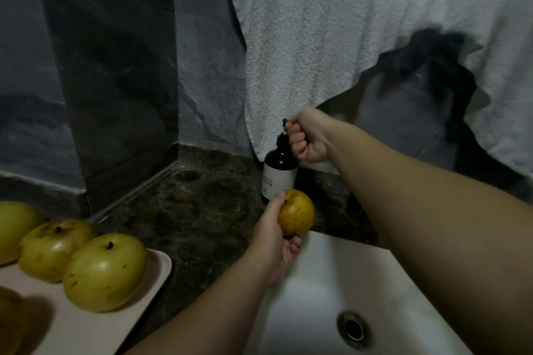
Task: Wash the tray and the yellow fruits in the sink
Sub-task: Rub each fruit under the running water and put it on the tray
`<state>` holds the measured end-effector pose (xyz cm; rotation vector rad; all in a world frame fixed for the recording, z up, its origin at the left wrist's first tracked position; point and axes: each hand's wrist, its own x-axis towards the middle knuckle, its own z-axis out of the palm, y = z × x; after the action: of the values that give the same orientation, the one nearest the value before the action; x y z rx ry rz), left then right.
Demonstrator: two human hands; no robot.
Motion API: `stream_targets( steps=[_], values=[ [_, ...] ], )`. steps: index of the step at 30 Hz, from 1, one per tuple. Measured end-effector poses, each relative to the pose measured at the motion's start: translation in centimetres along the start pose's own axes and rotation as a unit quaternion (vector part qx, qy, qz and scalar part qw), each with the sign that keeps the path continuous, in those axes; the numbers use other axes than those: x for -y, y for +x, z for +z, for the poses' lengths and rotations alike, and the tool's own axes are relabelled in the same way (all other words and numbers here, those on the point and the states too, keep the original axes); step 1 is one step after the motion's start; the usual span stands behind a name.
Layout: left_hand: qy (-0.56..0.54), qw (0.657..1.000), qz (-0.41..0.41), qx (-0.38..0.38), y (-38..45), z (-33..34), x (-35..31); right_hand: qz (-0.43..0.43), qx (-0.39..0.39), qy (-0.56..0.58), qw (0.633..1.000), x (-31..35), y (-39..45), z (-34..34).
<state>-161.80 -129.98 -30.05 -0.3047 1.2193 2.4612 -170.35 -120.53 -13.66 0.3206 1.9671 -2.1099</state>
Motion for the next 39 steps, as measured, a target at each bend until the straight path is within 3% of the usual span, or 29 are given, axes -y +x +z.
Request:
stream_targets(
  steps=[8, 14, 19, 23, 39],
  values=[
    [-0.002, 1.0, -0.005, 0.009, 0.0, -0.1, 0.1, -0.015, -0.018, 0.011, 1.0, 0.0, 0.0, 0.0],
    [0.003, 1.0, -0.004, 0.006, 0.2, -0.1, 0.2, -0.019, -0.042, -0.048, 0.998, 0.0, 0.1, 0.2],
    [0.005, 1.0, -0.004, 0.003, 0.0, -0.2, 0.3, -0.005, -0.029, -0.023, 0.999, -0.2, 0.0, 0.1],
    [0.008, 1.0, 0.002, 0.004, -0.1, -0.2, 0.3, 0.001, -0.017, -0.069, 0.997, 0.6, -0.2, 0.3],
    [-0.005, 1.0, -0.004, 0.005, -0.8, -0.1, 0.0, -0.024, -0.039, -0.007, 0.999, -0.8, 0.0, -0.2]
  ],
)
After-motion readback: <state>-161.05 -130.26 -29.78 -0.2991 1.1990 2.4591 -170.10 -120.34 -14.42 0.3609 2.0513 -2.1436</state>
